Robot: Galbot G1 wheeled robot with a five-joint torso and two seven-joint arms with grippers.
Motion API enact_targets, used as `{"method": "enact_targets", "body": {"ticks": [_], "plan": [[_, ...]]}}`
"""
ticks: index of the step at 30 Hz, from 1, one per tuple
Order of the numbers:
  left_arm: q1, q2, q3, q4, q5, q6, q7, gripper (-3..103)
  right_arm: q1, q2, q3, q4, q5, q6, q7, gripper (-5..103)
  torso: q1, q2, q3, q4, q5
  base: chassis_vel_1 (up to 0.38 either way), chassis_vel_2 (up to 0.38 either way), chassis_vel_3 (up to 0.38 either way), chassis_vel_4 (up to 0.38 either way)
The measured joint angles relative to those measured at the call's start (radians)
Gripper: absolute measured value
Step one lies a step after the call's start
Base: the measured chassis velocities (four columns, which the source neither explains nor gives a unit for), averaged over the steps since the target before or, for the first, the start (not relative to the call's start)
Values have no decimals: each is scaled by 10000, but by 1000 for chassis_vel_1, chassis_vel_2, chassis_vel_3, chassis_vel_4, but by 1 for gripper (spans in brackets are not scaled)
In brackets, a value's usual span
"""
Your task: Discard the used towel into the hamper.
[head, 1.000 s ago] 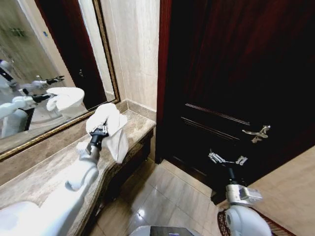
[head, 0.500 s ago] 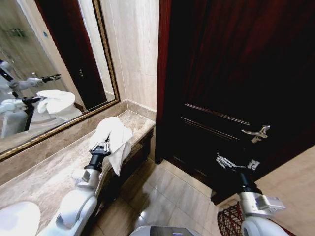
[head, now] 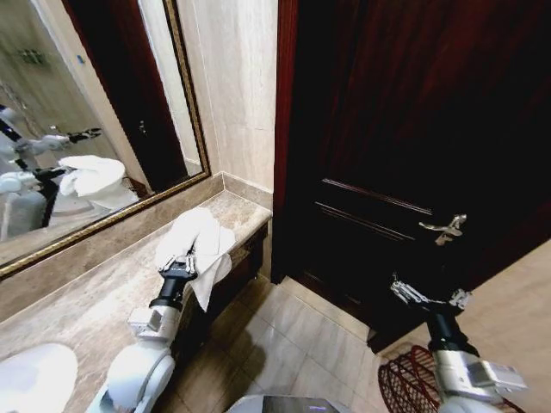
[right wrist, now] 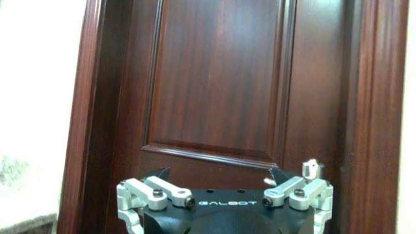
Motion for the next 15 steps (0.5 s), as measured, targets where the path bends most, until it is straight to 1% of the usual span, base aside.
{"method": "enact_targets", "body": {"ticks": [5,8,15], "plan": [[-119,20,41,144,-28,10,24,5,54,-26,26,-128,-1,31,-15,100,0,0,0,1,-1,63,-47,-67,59],[-189,148,-86,265,-239,14,12,5,253,4,-70,-254,-15,25,-45,100,-1,1,0,3,-1,48,-52,-48,53],[-152,226,-188,279,-339,-123,-20,5,386,138,-216,-255,-91,168,-24,100,0,0,1,3,-1,0,0,0,0]]}}
